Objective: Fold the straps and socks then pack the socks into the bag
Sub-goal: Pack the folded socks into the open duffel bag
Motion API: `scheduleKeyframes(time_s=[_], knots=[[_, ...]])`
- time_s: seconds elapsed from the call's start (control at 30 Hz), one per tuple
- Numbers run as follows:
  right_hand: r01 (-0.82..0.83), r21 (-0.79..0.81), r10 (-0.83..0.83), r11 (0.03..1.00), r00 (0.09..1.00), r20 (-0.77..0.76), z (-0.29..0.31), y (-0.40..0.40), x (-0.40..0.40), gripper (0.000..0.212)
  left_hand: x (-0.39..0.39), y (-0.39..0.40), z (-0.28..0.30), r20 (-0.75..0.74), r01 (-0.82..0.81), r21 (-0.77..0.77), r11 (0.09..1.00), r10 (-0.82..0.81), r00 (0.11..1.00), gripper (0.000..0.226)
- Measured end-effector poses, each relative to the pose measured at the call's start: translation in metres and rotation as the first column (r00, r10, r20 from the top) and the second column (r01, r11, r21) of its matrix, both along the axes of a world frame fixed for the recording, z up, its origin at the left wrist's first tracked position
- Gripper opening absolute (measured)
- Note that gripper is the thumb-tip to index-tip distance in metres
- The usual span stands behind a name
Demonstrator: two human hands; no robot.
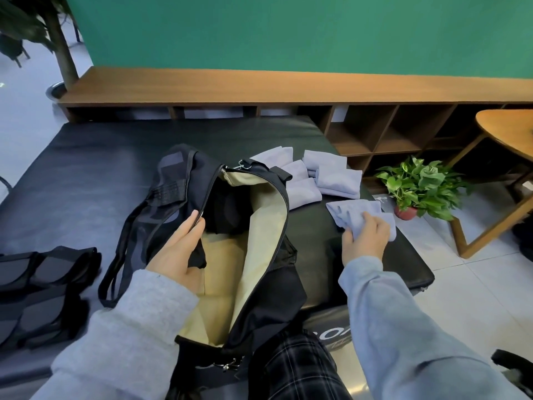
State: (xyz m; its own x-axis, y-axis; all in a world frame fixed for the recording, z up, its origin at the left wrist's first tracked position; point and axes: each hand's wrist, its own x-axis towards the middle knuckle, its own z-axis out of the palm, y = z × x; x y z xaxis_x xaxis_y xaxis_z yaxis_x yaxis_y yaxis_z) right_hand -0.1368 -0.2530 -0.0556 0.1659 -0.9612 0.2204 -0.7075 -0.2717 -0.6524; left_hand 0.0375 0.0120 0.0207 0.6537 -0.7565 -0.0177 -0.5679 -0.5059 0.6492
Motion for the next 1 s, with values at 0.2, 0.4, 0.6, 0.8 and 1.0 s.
scheduleKeyframes(time_s=[0.2, 0.4, 0.6, 0.8, 1.0], knots=[[-0.007, -0.036, 0.011, 0.999, 0.995, 0.103, 0.006, -0.023, 0.011, 0.050, -0.002, 0.000, -0.007, 0.000, -0.024, -0.081, 0.996, 0.024, 1.000, 0.081], [0.049, 0.009, -0.049, 0.999, 0.995, 0.082, -0.002, -0.057, 0.024, 0.054, -0.003, -0.006, -0.014, -0.033, -0.060, -0.157, 0.986, 0.056, 0.998, 0.083], [-0.042, 0.147, 0.114, 0.988, 0.843, -0.526, -0.022, -0.066, 0.036, 0.070, -0.004, -0.009, -0.017, -0.043, -0.061, -0.141, 0.988, 0.055, 0.998, 0.085], [-0.120, 0.168, 0.199, 0.978, 0.762, -0.616, -0.014, -0.086, 0.037, 0.059, -0.004, -0.010, -0.012, -0.058, -0.062, -0.115, 0.991, 0.055, 0.997, 0.086], [-0.112, 0.186, 0.214, 0.976, 0.634, -0.743, -0.006, -0.068, 0.033, 0.056, -0.005, -0.012, -0.012, -0.048, -0.068, -0.070, 0.995, 0.064, 0.997, 0.083]])
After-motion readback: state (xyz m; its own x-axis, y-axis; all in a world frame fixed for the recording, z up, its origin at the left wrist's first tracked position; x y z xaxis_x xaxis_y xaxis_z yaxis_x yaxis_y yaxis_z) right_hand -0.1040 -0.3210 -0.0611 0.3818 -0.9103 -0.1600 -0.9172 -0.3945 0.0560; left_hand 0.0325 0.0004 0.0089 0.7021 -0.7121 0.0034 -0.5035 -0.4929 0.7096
